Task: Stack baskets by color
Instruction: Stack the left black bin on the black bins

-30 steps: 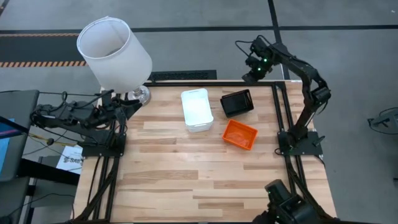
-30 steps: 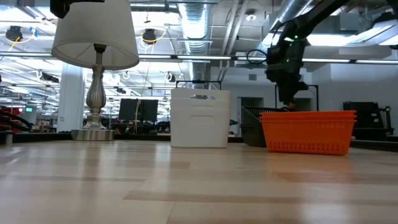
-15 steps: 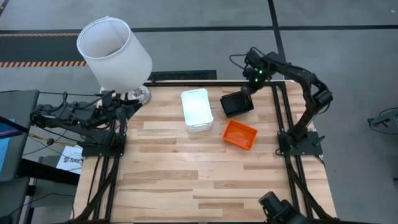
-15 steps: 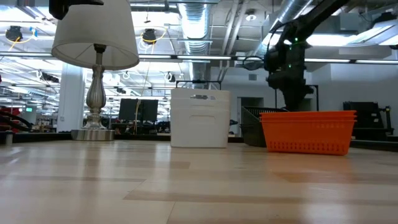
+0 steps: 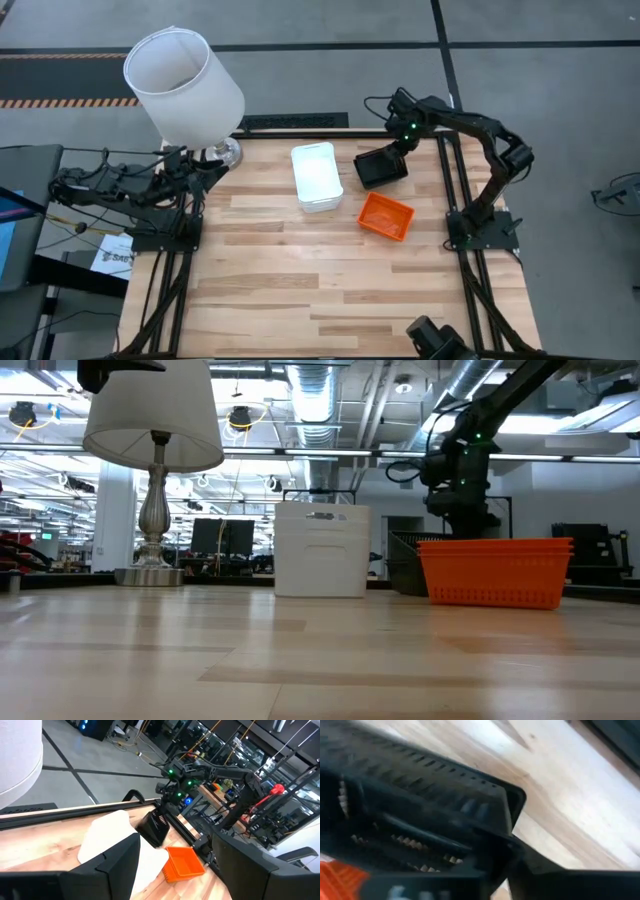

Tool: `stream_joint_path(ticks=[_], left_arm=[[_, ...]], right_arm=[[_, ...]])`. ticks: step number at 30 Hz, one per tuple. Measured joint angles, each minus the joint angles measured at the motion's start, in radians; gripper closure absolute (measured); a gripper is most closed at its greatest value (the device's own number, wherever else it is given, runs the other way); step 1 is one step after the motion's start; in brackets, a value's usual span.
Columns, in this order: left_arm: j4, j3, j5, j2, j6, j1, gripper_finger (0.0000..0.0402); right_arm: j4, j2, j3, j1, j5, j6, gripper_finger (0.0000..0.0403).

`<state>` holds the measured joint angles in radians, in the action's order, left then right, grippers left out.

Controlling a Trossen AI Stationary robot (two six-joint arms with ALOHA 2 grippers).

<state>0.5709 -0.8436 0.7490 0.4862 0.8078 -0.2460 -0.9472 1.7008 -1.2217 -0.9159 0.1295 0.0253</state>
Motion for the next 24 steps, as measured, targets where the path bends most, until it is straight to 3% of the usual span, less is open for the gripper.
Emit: stream_joint_path(ticks=[3,13,24], left_arm=[[0.0,0.0,0.0,0.0,0.0,0.0,0.0164],[0.0,0.0,-0.003,0.0,0.016,0.0,0.0164],[0.0,0.0,-0.004,0.0,0.016,0.0,0.0164]], right_arm=[[-0.019,0.0,-0.005,0.002,0.004,0.002,0.0389],[-0.168,0.0,-0.11,-0.001,0.002,0.058,0.0389],[-0.179,0.03,-0.114,0.009,0.002,0.15,0.0386]])
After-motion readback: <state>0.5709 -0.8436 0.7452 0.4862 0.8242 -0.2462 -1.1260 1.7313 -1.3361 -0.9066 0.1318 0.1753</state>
